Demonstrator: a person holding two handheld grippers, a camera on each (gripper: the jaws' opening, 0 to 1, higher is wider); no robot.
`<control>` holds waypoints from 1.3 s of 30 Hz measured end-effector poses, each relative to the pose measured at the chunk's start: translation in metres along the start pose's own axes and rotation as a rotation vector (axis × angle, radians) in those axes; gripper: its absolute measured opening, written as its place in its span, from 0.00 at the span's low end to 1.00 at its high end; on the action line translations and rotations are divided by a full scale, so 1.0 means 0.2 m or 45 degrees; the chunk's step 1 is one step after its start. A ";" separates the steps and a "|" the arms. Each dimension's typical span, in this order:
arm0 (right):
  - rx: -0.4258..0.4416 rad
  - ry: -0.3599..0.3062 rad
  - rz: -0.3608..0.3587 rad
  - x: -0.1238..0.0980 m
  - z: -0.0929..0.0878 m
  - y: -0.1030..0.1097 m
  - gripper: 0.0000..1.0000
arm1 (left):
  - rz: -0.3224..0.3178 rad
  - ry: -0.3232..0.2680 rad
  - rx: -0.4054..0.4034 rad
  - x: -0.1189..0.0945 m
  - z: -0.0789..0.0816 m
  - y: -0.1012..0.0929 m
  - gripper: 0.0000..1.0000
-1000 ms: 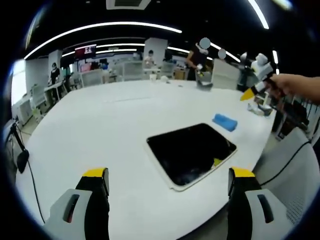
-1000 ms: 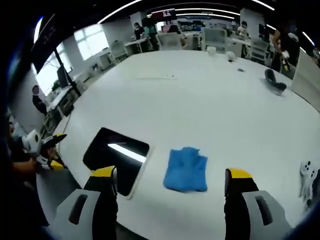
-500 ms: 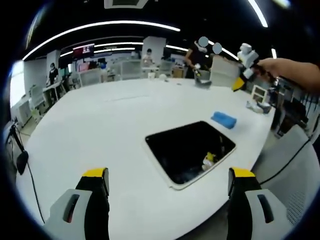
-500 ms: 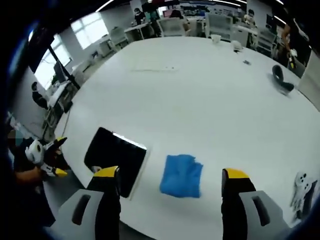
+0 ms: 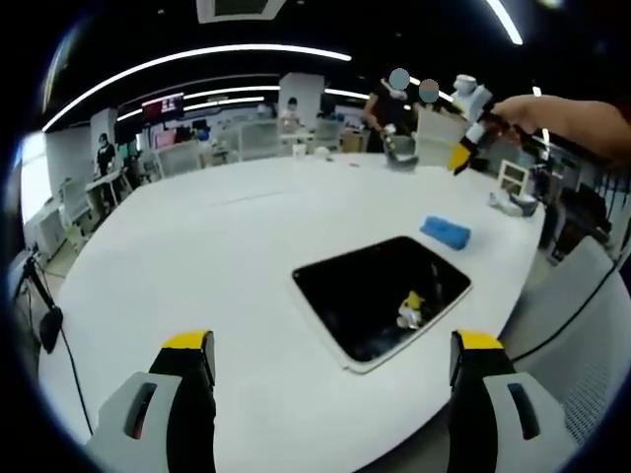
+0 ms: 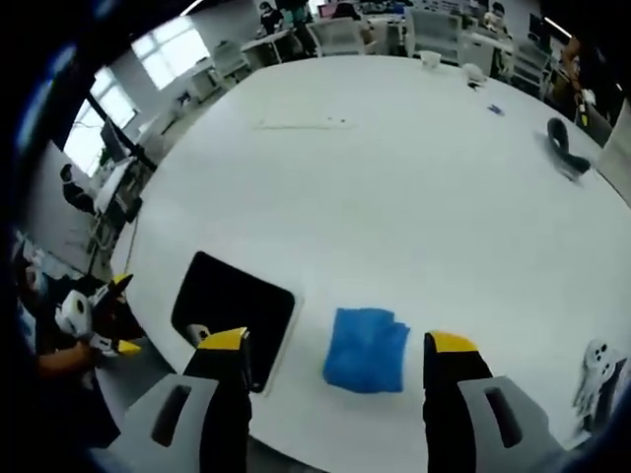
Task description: Wipe the mirror surface with the cleaning cloth until all visible marks leave the cleaned area.
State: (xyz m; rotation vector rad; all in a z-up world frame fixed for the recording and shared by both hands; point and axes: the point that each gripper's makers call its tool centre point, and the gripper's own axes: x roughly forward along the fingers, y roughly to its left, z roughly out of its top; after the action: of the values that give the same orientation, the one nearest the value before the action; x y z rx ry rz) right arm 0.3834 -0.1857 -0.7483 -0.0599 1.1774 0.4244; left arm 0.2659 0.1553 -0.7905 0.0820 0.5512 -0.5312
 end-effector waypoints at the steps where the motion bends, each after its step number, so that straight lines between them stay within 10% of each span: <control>1: -0.006 0.007 -0.004 0.01 -0.01 -0.01 0.67 | 0.003 0.000 -0.004 0.00 0.00 0.00 1.00; 39: 0.091 0.119 -0.097 0.41 -0.24 -0.20 0.34 | 0.029 0.021 -0.030 0.00 -0.02 0.02 0.99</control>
State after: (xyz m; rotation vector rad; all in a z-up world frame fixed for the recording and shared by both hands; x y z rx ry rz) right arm 0.3807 -0.2113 -0.8475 -0.0632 1.2768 0.3147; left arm 0.2654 0.1607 -0.7942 0.0706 0.5717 -0.5022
